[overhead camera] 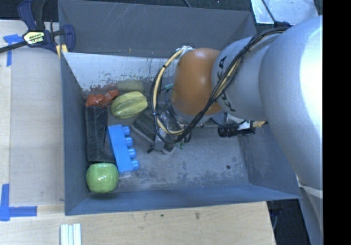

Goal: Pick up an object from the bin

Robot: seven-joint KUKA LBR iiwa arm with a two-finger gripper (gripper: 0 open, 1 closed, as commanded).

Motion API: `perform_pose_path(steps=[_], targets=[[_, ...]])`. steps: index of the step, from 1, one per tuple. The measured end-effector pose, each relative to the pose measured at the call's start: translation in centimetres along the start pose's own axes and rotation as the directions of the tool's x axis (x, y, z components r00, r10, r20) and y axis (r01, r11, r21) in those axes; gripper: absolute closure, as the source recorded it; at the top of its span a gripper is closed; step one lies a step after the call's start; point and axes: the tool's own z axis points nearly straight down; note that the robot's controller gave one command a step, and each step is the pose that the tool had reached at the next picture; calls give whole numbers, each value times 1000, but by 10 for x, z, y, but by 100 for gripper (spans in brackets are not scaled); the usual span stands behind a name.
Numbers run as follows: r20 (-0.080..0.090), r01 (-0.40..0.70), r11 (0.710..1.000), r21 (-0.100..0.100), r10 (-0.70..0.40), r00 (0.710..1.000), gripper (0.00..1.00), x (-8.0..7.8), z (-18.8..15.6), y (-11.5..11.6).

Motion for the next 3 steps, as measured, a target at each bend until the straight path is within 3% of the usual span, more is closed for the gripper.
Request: perform_pose_path(steps=[3], targets=[[-3,0,1000,1,0,1000,100,1,-45,0]])
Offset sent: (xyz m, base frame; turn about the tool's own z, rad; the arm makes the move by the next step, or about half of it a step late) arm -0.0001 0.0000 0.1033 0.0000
